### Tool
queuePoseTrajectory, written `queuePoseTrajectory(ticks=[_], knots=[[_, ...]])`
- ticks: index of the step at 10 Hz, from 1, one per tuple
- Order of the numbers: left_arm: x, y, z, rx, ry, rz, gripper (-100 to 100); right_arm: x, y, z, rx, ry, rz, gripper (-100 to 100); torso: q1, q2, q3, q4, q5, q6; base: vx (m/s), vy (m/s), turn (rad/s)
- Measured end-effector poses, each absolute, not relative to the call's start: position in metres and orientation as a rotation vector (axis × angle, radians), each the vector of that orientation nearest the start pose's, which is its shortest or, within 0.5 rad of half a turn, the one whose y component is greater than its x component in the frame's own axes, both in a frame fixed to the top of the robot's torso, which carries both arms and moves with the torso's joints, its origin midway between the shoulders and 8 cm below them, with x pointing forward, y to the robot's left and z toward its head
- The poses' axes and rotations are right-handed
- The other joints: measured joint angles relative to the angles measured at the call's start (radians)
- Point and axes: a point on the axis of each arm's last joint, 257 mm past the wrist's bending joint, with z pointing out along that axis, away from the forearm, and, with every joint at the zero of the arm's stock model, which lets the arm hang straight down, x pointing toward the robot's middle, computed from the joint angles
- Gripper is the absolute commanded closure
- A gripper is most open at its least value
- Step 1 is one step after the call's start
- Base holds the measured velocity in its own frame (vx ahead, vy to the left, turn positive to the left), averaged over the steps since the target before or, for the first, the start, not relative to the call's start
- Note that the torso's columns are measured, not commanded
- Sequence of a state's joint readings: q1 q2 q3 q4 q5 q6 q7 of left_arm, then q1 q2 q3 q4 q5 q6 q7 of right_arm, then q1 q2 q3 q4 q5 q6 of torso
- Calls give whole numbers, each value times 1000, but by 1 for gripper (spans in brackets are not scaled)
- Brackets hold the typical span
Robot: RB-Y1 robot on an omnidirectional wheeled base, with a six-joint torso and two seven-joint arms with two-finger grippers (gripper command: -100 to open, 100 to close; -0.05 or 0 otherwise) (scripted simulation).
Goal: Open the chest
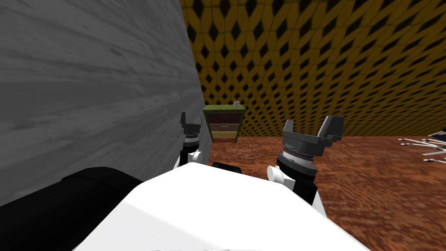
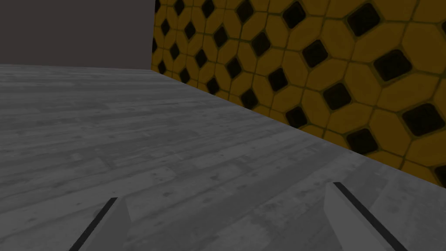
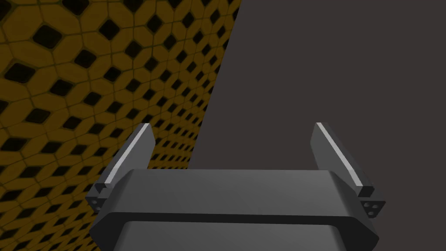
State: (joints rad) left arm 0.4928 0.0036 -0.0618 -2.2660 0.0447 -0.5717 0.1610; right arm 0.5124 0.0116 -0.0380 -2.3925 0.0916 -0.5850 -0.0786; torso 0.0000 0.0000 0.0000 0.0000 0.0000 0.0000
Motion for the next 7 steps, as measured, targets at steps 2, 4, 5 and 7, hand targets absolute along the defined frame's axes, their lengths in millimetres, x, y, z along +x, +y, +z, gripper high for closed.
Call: queuePoseTrajectory(ticks=[2, 4, 5, 7], knots=[[337, 263, 33, -697, 498, -1559, 0, 302, -270, 83, 475, 518, 1314, 0, 0, 104, -209, 105, 0, 0, 0, 0, 0], [337, 263, 33, -697, 498, -1559, 0, 302, -270, 83, 475, 517, 1314, 0, 0, 248, -497, 248, 0, 0, 0, 0, 0], [337, 263, 33, -697, 498, -1559, 0, 302, -270, 83, 475, 517, 1314, 0, 0, 322, -644, 322, 0, 0, 0, 0, 0], [337, 263, 33, -697, 498, -1559, 0, 302, -270, 83, 475, 517, 1314, 0, 0, 470, -939, 470, 0, 0, 0, 0, 0]])
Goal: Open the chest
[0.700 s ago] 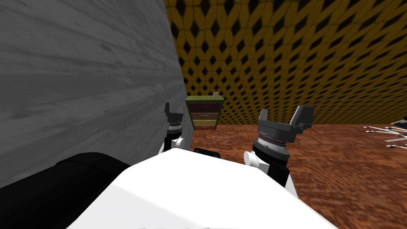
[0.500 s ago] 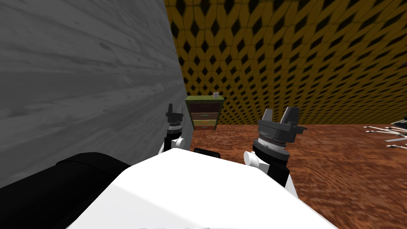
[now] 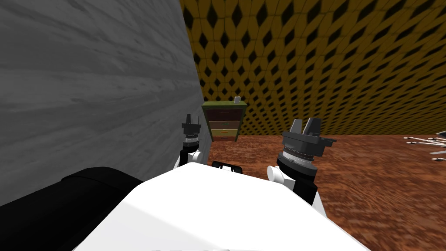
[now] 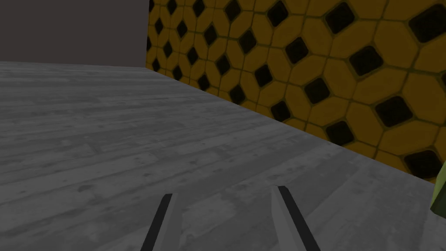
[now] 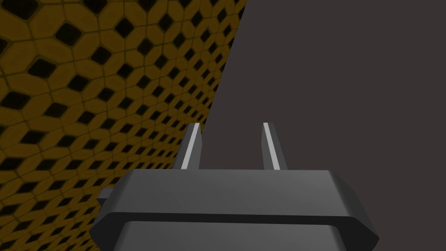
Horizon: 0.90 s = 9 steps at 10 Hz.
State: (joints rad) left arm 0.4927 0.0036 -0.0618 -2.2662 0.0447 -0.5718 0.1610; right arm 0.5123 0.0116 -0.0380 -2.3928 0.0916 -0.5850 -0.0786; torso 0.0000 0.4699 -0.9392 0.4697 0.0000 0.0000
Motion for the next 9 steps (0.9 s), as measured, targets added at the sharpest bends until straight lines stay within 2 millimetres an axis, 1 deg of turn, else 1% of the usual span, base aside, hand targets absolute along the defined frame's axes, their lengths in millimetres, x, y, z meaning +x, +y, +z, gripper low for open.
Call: queuePoseTrajectory(ticks=[2, 3, 4, 5, 9], knots=[[337, 263, 33, -697, 498, -1559, 0, 302, -270, 83, 475, 517, 1314, 0, 0, 148, -295, 148, 0, 0, 0, 0, 0], [337, 263, 33, -697, 498, -1559, -100, 302, -270, 83, 475, 517, 1314, 0, 0, 221, -443, 221, 0, 0, 21, -7, 0], [337, 261, 31, -690, 517, -1559, -100, 302, -270, 83, 476, 518, 1314, 0, 0, 254, -512, 254, 0, 0, 39, -7, 1], [340, 259, 28, -681, 541, -1559, -100, 302, -270, 83, 476, 518, 1314, 0, 0, 263, -532, 264, 0, 0, 56, -11, 0], [351, 257, 4, -674, 629, -1549, -100, 302, -270, 83, 476, 518, 1314, 0, 0, 268, -537, 268, 0, 0, 80, -22, 1]])
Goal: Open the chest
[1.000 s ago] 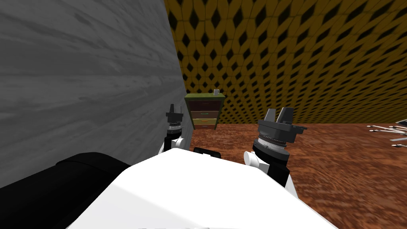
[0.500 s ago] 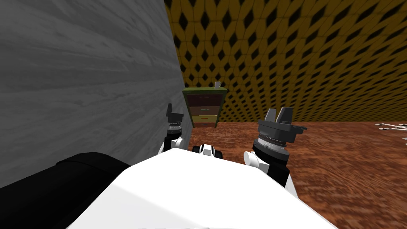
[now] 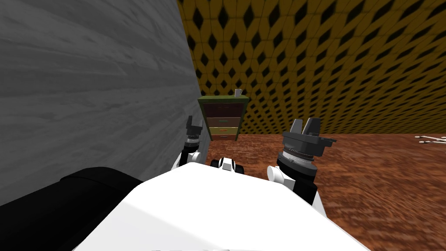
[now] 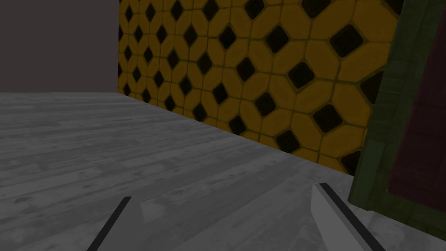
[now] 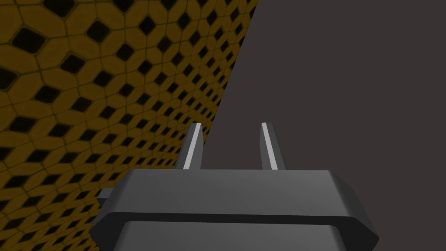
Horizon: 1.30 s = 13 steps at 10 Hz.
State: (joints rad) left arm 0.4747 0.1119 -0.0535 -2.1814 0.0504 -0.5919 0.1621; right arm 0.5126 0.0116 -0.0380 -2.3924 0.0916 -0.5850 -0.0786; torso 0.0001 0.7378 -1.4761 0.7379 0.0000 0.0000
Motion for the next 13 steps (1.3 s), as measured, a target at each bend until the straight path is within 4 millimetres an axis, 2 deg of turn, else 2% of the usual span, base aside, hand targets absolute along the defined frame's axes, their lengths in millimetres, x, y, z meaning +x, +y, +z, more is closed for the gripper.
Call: queuePoseTrajectory(ticks=[6, 13], knots=[[374, 268, -51, -734, 712, -1513, -100, 302, -270, 83, 476, 518, 1314, 0, 0, 0, 0, 0, 0, 0, 120, -28, 2], [389, 287, -114, -820, 775, -1464, -100, 302, -270, 83, 476, 518, 1314, 0, 0, 0, -1, 0, 0, 0, 102, -24, 1]])
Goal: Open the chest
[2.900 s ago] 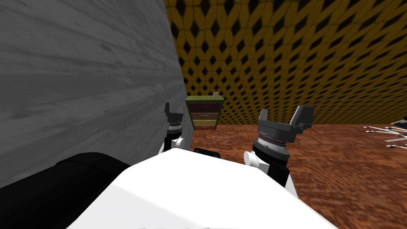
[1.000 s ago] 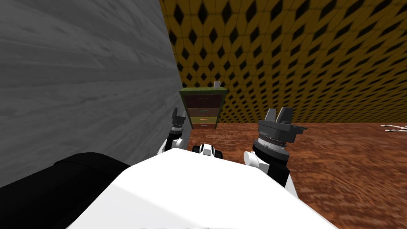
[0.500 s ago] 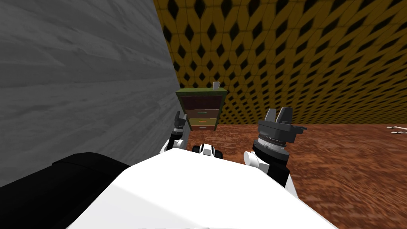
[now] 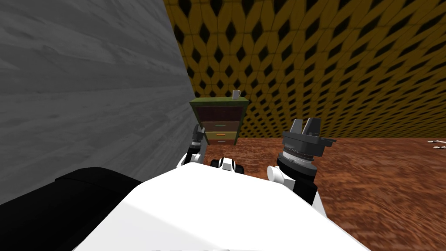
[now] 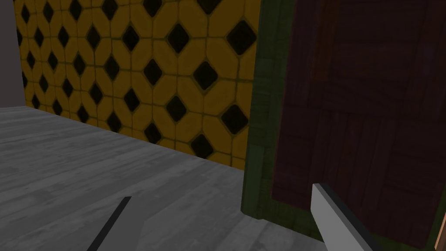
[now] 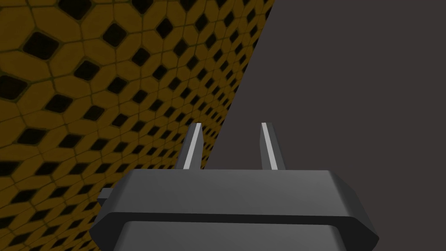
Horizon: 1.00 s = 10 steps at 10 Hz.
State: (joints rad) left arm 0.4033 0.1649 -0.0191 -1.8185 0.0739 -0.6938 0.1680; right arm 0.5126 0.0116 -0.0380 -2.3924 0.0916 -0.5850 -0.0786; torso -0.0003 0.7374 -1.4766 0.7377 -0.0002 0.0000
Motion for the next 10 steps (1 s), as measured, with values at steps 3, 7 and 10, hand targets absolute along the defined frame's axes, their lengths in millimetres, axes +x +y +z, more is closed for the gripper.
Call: queuePoseTrajectory(ticks=[3, 7, 10], knots=[[392, 295, -141, -863, 799, -1439, -100, 302, -270, 83, 476, 518, 1314, 0, 0, -1, 0, 0, 0, 0, 116, -27, 2], [398, 308, -179, -923, 825, -1406, -100, 302, -270, 83, 476, 518, 1314, 0, 0, 0, 0, 0, 0, 0, 109, -28, 1], [399, 315, -208, -974, 845, -1379, -100, 302, -270, 83, 476, 518, 1314, 0, 0, 1, 1, 0, 0, 0, 107, -31, 1]])
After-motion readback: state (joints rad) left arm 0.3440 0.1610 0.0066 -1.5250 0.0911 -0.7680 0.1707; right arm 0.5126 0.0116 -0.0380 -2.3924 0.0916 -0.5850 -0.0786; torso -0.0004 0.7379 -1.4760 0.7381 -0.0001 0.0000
